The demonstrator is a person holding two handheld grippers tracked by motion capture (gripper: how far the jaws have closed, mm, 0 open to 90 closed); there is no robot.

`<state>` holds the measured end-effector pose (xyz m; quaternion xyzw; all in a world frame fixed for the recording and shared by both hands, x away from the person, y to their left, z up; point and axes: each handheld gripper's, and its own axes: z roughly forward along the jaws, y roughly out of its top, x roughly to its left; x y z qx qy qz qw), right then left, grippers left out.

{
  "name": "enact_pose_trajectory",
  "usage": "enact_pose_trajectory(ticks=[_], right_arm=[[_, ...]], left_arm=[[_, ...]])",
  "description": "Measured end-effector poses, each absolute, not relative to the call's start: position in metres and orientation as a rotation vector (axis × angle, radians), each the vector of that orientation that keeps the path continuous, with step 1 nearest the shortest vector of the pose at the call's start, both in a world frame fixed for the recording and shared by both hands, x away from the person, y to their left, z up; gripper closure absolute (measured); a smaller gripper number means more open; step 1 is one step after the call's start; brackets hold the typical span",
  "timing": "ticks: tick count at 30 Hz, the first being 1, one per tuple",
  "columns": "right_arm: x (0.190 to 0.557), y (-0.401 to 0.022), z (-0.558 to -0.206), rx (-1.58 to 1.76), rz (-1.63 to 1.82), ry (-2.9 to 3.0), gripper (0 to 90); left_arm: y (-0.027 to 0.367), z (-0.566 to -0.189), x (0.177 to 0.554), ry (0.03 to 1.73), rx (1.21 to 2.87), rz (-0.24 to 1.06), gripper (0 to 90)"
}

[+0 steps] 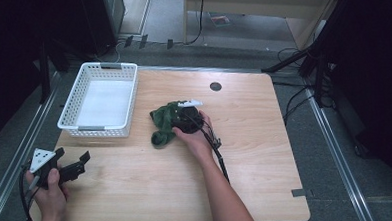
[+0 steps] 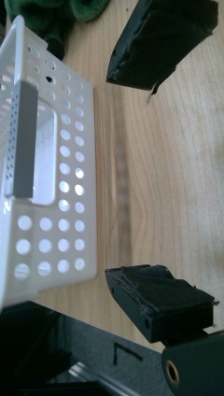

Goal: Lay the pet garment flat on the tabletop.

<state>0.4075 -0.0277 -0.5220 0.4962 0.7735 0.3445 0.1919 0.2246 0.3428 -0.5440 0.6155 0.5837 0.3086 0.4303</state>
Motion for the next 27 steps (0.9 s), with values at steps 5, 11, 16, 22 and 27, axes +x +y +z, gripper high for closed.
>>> enact_pose_trajectory(ticks=[5, 11, 16, 22, 27], right_arm=[[0.402, -0.033, -0.519, 1.365, 1.011, 2.190, 83.4], [0.385, -0.045, -0.493, 1.365, 1.250, 2.141, 85.3], [0.350, -0.049, -0.463, 1.337, 1.379, 2.100, 85.4], [0.299, -0.059, -0.444, 1.286, 1.538, 2.089, 85.3], [0.265, -0.076, -0.449, 1.298, 1.605, 2.079, 85.2]], left_arm=[[0.321, -0.535, 0.231, 1.407, 1.560, 0.736, 7.1], [0.282, -0.507, 0.235, 1.299, 1.568, 0.667, 7.1], [0.259, -0.494, 0.241, 1.224, 1.585, 0.648, 7.1], [0.229, -0.471, 0.248, 1.148, 1.563, 0.641, 7.1], [0.208, -0.466, 0.246, 1.087, 1.560, 0.616, 7.1]])
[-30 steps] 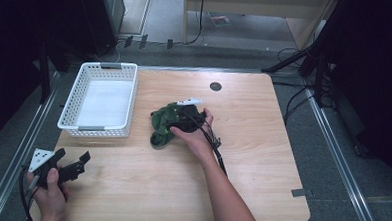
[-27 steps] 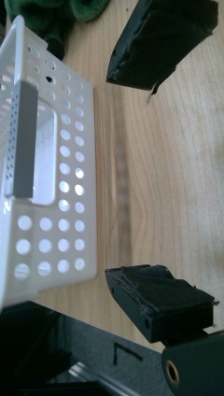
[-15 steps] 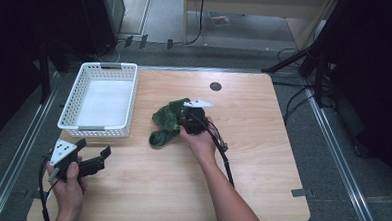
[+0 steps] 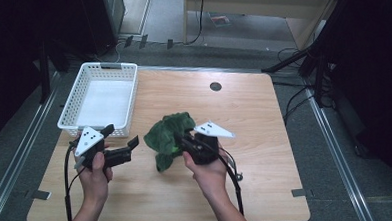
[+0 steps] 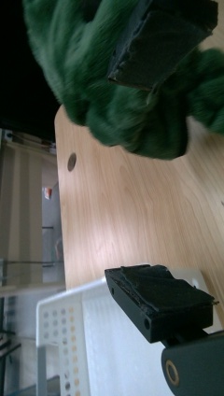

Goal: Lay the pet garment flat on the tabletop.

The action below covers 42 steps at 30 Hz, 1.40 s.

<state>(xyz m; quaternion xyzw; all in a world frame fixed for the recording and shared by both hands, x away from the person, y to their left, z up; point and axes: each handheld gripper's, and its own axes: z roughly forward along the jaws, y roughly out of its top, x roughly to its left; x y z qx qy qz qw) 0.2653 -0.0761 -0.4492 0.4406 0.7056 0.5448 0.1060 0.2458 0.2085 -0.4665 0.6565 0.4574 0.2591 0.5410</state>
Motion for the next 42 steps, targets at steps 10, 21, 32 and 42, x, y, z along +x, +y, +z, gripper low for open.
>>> enact_pose_trajectory(ticks=[10, 21, 32, 42], right_arm=[[0.241, -0.149, -0.504, 1.401, 1.486, 2.081, 40.1], [0.228, -0.131, -0.483, 1.175, 1.525, 2.129, 31.9], [0.265, -0.108, -0.506, 1.194, 1.198, 2.276, 80.2], [0.360, -0.122, -0.441, 1.311, 1.377, 1.922, 60.9]], left_arm=[[0.179, -0.502, 0.243, 1.024, 1.734, 0.492, 7.1], [0.140, -0.534, 0.236, 0.927, 1.936, 0.268, 8.6], [0.120, -0.548, 0.231, 0.855, 2.104, 0.230, 55.7], [0.135, -0.546, 0.236, 0.871, 2.108, 0.185, 78.6]])
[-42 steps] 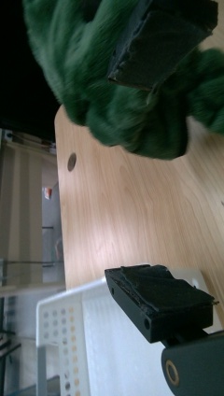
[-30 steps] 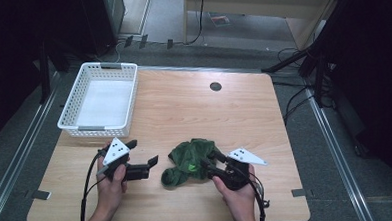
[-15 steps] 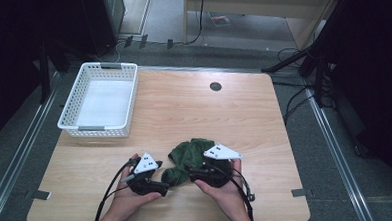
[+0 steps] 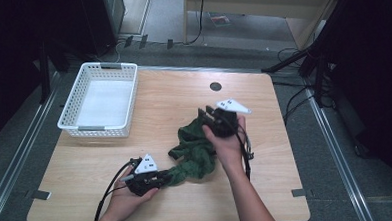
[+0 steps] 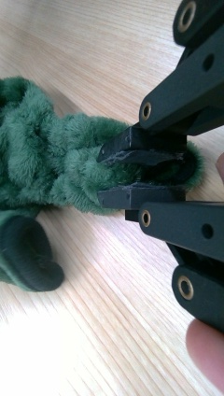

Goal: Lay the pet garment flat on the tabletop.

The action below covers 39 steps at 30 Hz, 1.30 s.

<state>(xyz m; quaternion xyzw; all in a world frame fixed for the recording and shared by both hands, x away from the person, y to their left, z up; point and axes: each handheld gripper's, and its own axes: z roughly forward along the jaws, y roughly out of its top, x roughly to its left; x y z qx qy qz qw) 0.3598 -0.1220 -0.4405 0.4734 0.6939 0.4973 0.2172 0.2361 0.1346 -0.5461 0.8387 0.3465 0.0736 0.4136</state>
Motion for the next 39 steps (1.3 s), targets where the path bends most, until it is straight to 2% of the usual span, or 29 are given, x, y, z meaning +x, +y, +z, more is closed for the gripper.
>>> enact_pose_trajectory(ticks=[3, 7, 11, 12, 13, 14, 15, 17, 18, 20, 21, 24, 25, 28, 29, 30, 34, 37, 38, 39], right_arm=[[0.367, -0.134, -0.432, 1.321, 1.355, 1.880, 52.5], [0.355, -0.145, -0.433, 1.327, 1.402, 1.889, 48.4], [0.329, -0.150, -0.463, 1.360, 1.379, 2.024, 44.4], [0.319, -0.148, -0.484, 1.348, 1.309, 2.121, 43.7], [0.315, -0.147, -0.494, 1.348, 1.259, 2.145, 46.7], [0.312, -0.148, -0.503, 1.355, 1.211, 2.158, 55.9], [0.312, -0.148, -0.503, 1.355, 1.211, 2.158, 55.9], [0.310, -0.152, -0.515, 1.388, 1.173, 2.161, 74.9], [0.309, -0.155, -0.519, 1.405, 1.175, 2.167, 80.4], [0.307, -0.160, -0.522, 1.398, 1.160, 2.176, 84.6], [0.305, -0.163, -0.524, 1.384, 1.126, 2.176, 83.9], [0.305, -0.168, -0.522, 1.404, 1.158, 2.153, 69.9], [0.307, -0.173, -0.515, 1.418, 1.246, 2.123, 62.9], [0.314, -0.174, -0.502, 1.392, 1.298, 2.075, 57.9], [0.318, -0.172, -0.498, 1.377, 1.305, 2.078, 56.2], [0.318, -0.172, -0.498, 1.377, 1.305, 2.078, 56.2], [0.348, -0.148, -0.489, 1.329, 1.277, 2.113, 47.6], [0.361, -0.137, -0.497, 1.354, 1.225, 2.163, 44.1], [0.367, -0.132, -0.503, 1.361, 1.181, 2.192, 44.6], [0.372, -0.126, -0.509, 1.356, 1.131, 2.214, 47.3]], left_arm=[[0.141, -0.546, 0.237, 0.870, 2.104, 0.178, 78.5], [0.146, -0.546, 0.237, 0.846, 2.115, 0.174, 78.4], [0.147, -0.545, 0.234, 0.842, 2.122, 0.169, 78.5], [0.148, -0.545, 0.233, 0.839, 2.127, 0.161, 78.6], [0.149, -0.546, 0.232, 0.839, 2.125, 0.157, 78.6], [0.150, -0.546, 0.231, 0.845, 2.121, 0.147, 78.6], [0.152, -0.546, 0.231, 0.846, 2.122, 0.135, 78.6], [0.154, -0.547, 0.229, 0.847, 2.117, 0.120, 78.8], [0.156, -0.546, 0.228, 0.846, 2.120, 0.117, 78.8], [0.159, -0.546, 0.225, 0.838, 2.127, 0.112, 78.9], [0.161, -0.546, 0.224, 0.837, 2.129, 0.103, 78.9], [0.166, -0.546, 0.222, 0.821, 2.120, 0.086, 77.7], [0.168, -0.546, 0.222, 0.817, 2.094, 0.074, 69.9], [0.172, -0.538, 0.230, 0.832, 1.976, 0.052, 45.1], [0.171, -0.528, 0.241, 0.866, 1.908, 0.086, 40.0], [0.171, -0.528, 0.241, 0.866, 1.908, 0.086, 37.1], [0.155, -0.513, 0.277, 1.016, 1.844, 0.212, 35.3], [0.140, -0.515, 0.307, 1.186, 1.838, 0.244, 35.5], [0.136, -0.518, 0.314, 1.217, 1.845, 0.243, 39.7], [0.133, -0.521, 0.320, 1.232, 1.866, 0.241, 39.7]])
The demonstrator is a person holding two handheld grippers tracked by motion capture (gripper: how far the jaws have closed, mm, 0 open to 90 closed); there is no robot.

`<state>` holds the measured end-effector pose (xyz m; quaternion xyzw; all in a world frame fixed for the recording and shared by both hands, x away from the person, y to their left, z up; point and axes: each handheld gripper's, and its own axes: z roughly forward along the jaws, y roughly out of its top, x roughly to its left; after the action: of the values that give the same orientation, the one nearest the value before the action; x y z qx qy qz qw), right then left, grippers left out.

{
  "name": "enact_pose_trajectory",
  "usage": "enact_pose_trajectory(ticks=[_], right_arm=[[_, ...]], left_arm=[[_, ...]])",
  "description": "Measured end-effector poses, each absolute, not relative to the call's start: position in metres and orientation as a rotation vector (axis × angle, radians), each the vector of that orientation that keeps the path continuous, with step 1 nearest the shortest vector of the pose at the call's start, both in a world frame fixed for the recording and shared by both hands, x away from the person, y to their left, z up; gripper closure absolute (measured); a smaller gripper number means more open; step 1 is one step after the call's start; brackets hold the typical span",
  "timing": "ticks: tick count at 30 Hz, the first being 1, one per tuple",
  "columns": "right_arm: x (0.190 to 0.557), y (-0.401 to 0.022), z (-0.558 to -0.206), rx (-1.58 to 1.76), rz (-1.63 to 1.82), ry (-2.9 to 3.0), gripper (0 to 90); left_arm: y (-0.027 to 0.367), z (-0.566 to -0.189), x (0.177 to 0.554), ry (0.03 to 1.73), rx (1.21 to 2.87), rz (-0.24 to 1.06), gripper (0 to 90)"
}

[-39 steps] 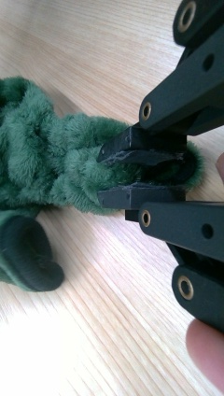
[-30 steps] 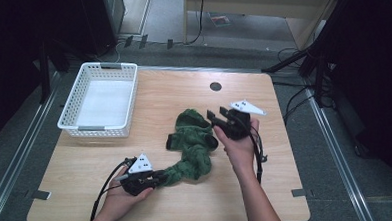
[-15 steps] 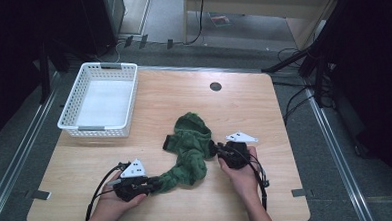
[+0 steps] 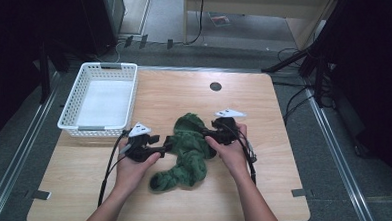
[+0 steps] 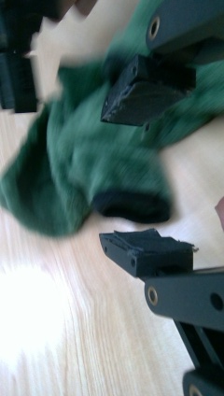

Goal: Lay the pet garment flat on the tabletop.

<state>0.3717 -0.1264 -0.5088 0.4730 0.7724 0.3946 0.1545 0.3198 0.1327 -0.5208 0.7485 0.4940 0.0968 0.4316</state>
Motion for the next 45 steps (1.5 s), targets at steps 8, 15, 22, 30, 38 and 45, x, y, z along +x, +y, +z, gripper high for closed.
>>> enact_pose_trajectory(ticks=[8, 15, 22, 30, 38, 45], right_arm=[[0.390, -0.143, -0.529, 1.461, 1.010, 2.162, 82.8], [0.388, -0.157, -0.519, 1.444, 1.193, 2.142, 58.1], [0.390, -0.154, -0.515, 1.400, 1.206, 2.189, 48.9], [0.400, -0.154, -0.535, 1.449, 1.072, 2.249, 74.6], [0.399, -0.144, -0.520, 1.280, 1.154, 2.207, 89.3], [0.404, -0.140, -0.530, 1.370, 1.085, 2.251, 52.6]], left_arm=[[0.138, -0.541, 0.320, 1.194, 2.014, 0.180, 86.3], [0.144, -0.521, 0.331, 1.199, 1.864, 0.184, 45.7], [0.116, -0.513, 0.377, 1.243, 1.916, 0.261, 40.3], [0.088, -0.538, 0.407, 1.230, 2.067, 0.378, 53.4], [0.094, -0.530, 0.402, 1.147, 2.118, 0.550, 90.0], [0.108, -0.528, 0.402, 1.178, 2.029, 0.408, 62.4]])
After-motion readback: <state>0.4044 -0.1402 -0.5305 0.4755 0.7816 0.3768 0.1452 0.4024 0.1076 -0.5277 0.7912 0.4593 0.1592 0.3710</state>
